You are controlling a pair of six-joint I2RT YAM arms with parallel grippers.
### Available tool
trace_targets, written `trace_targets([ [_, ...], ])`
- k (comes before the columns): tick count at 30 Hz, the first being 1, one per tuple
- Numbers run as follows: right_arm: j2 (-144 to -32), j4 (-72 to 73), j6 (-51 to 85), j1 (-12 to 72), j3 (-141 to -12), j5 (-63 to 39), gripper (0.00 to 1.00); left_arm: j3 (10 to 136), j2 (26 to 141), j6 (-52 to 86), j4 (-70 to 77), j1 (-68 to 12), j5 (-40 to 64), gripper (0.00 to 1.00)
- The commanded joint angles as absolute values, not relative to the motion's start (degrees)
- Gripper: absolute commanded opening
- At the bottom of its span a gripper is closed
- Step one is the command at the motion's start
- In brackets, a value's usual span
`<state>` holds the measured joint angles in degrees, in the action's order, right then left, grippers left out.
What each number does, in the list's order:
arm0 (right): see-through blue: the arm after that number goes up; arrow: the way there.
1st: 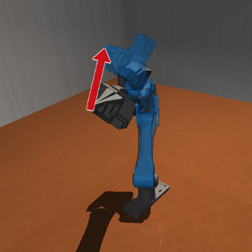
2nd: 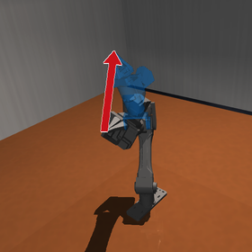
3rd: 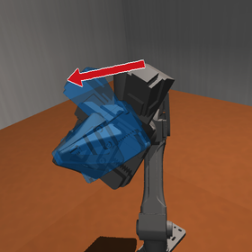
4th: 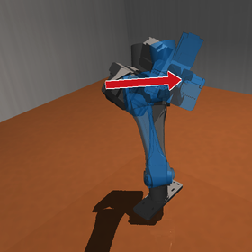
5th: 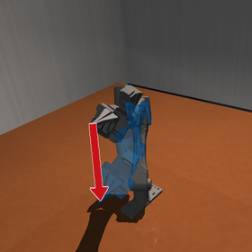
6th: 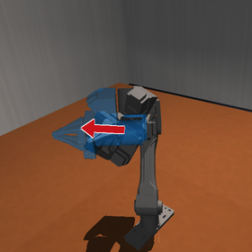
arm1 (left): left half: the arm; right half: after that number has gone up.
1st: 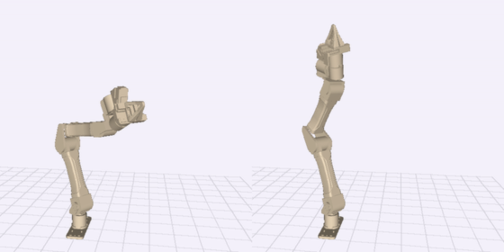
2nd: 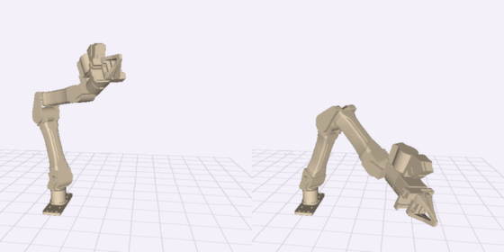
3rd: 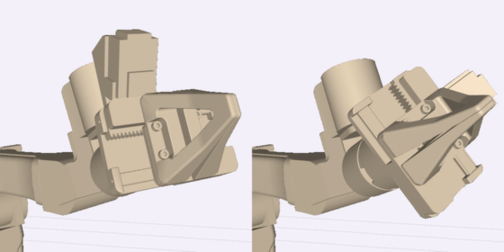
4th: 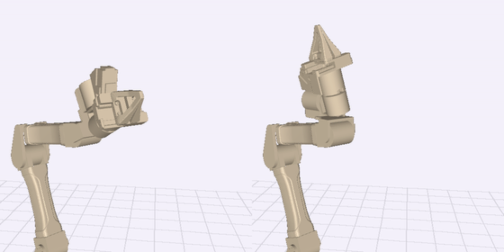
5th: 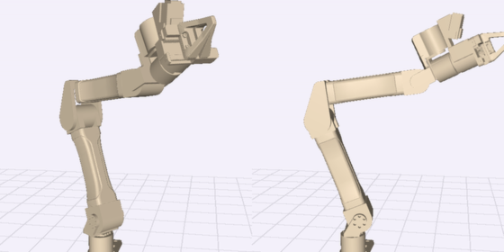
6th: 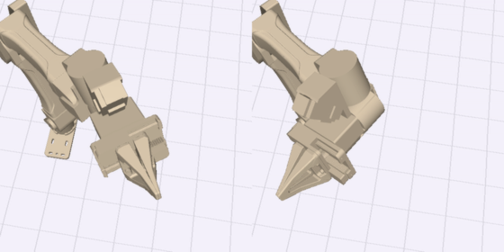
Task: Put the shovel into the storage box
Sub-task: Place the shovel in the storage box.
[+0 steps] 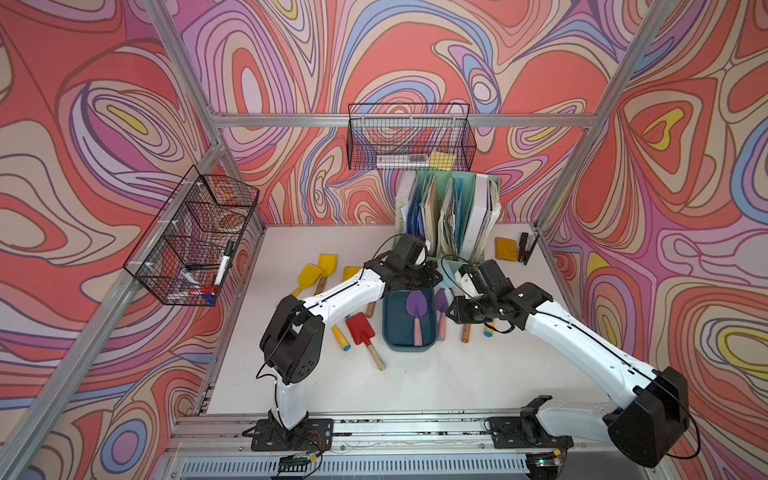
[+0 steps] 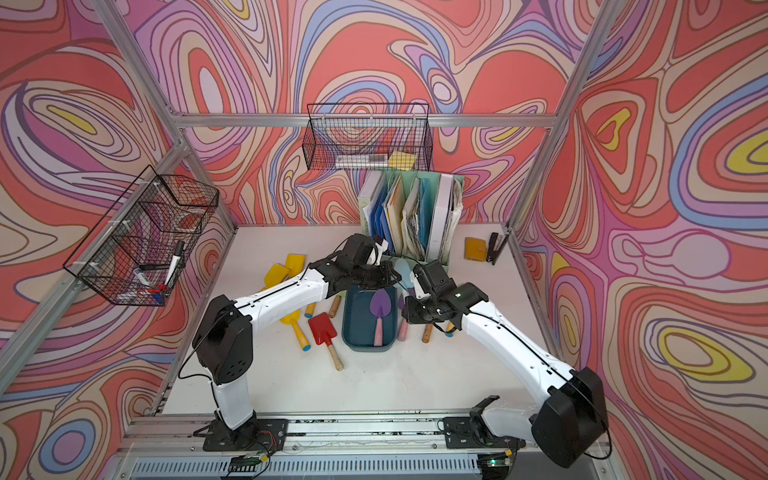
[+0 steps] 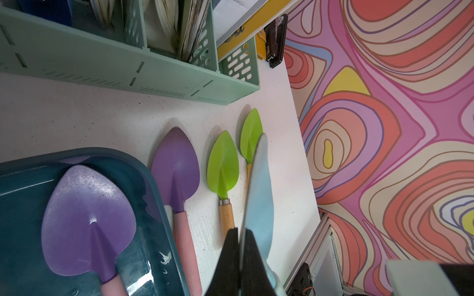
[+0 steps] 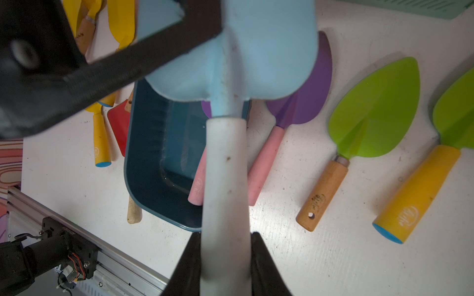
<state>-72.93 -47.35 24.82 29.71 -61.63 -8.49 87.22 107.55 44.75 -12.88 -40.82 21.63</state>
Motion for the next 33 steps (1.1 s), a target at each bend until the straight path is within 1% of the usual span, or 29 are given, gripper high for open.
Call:
trace_targets([
  [1, -73.0, -45.4, 24.8, 30.1, -63.3, -7.5, 0.42, 86.0, 105.8, 42.4, -14.1, -41.2, 20.7, 0.0],
  [2, -72.9, -45.6, 24.9, 30.1, -63.3, -7.4, 0.46, 86.0, 105.8, 42.1, -14.5, -41.1, 20.4, 0.0],
  [5, -72.6, -45.9, 24.8, 30.1, -63.4, -7.3, 0.54, 85.9, 105.8, 40.7, -15.9, -40.7, 19.8, 0.0],
  [8, -72.2, -46.4, 24.8, 30.1, -63.3, -7.0, 0.57, 85.2, 105.6, 39.4, -17.2, -39.6, 19.4, 0.0],
  [14, -71.3, -47.1, 24.8, 30.1, -62.8, -6.4, 0.58, 83.9, 104.1, 35.2, -19.9, -36.6, 19.8, 0.0],
  [21, -71.3, -47.2, 24.8, 30.1, -62.5, -6.3, 0.56, 84.8, 103.2, 27.1, -27.1, -34.3, 20.3, 0.0],
  [26, -71.4, -46.9, 24.9, 30.1, -62.3, -6.9, 0.55, 86.2, 104.6, 22.1, -32.3, -33.5, 19.2, 0.0],
  [33, -71.1, -47.0, 24.9, 30.1, -61.8, -6.9, 0.53, 86.2, 107.2, 20.4, -32.6, -32.9, 18.1, 0.0],
])
